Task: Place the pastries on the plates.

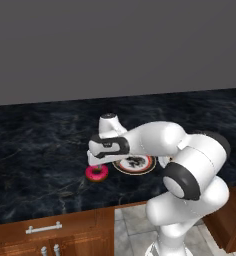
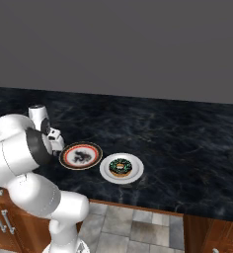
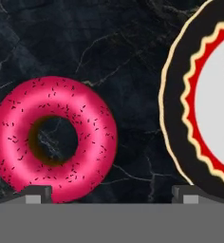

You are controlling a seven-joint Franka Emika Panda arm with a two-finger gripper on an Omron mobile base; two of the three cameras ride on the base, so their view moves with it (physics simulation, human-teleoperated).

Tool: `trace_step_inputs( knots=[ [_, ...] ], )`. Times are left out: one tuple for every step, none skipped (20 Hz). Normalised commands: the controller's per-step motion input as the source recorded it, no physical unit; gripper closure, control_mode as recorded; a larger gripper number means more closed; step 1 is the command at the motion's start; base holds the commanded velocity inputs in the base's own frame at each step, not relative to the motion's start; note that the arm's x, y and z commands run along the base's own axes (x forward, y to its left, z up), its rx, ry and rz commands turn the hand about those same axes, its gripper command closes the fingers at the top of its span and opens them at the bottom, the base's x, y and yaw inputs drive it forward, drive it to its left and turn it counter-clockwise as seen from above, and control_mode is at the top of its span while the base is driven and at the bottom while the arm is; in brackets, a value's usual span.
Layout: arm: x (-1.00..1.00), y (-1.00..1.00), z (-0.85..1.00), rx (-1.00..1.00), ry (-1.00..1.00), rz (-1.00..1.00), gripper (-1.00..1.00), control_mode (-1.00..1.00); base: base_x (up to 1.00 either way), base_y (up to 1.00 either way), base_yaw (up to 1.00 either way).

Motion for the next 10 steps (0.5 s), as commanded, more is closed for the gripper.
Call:
trace_step_inputs(
  knots=[
    [0.26,0.05,-0.28,0.0,0.0,0.0,-1.0,-1.0,0.0,0.0,0.0],
    [0.2,0.07,-0.24,0.0,0.0,0.0,-1.0,-1.0,0.0,0.0,0.0],
    [0.22,0.06,-0.24,0.0,0.0,0.0,-1.0,-1.0,0.0,0.0,0.0],
    [0.15,0.12,-0.2,0.0,0.0,0.0,-1.0,-1.0,0.0,0.0,0.0],
    [0.19,0.11,-0.21,0.0,0.0,0.0,-1.0,-1.0,0.0,0.0,0.0],
    [0.11,0.1,-0.12,0.0,0.01,0.0,-1.0,-1.0,0.0,0.0,0.0],
    [0.11,0.14,-0.18,0.0,0.0,0.0,-1.0,-1.0,0.0,0.0,0.0],
    [0.14,0.06,-0.15,0.0,0.02,0.0,-1.0,-1.0,0.0,0.0,0.0],
    [0.07,0.09,-0.19,0.0,0.0,0.0,-1.0,-1.0,0.0,0.0,0.0],
    [0.09,0.07,-0.14,0.0,0.02,0.0,-1.0,-1.0,0.0,0.0,0.0]
  ],
)
